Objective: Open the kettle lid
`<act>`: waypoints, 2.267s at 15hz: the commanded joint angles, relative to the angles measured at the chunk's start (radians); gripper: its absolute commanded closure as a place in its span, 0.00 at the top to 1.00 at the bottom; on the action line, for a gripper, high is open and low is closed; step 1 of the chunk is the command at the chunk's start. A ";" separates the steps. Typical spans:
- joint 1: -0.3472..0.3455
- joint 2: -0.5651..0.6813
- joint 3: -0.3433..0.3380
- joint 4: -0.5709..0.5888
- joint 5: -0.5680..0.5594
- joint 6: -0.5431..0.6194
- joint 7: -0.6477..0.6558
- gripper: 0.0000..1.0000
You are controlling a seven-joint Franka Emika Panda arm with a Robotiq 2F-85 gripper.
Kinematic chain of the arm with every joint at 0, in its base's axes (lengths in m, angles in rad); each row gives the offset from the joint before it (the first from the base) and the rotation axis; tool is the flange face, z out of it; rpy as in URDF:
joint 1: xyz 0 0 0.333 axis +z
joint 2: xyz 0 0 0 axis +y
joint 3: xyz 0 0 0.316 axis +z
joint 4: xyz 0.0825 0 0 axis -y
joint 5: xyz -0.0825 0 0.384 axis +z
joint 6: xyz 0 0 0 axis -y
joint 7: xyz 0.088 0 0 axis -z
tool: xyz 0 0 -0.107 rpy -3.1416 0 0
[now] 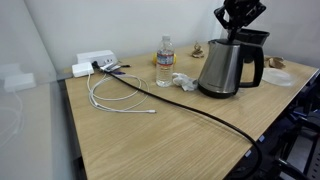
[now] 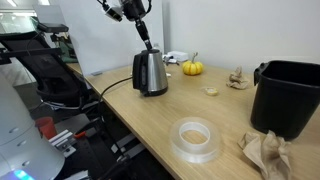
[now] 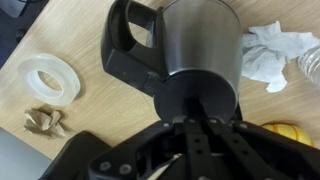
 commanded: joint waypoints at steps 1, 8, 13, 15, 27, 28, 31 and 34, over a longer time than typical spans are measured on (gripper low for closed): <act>0.002 0.038 -0.001 0.016 -0.046 0.010 0.021 0.00; 0.024 0.072 -0.001 0.027 -0.084 0.003 -0.002 0.00; 0.035 0.082 -0.006 0.015 -0.079 -0.001 -0.048 0.00; 0.037 0.087 -0.005 0.014 -0.078 0.000 -0.070 0.00; 0.040 0.083 -0.007 0.014 -0.086 -0.007 -0.202 0.00; 0.040 0.074 -0.009 0.014 -0.081 -0.008 -0.202 0.00; 0.043 0.032 -0.014 0.007 -0.059 -0.009 -0.202 0.00; 0.044 -0.010 -0.021 -0.008 -0.032 0.002 -0.200 0.00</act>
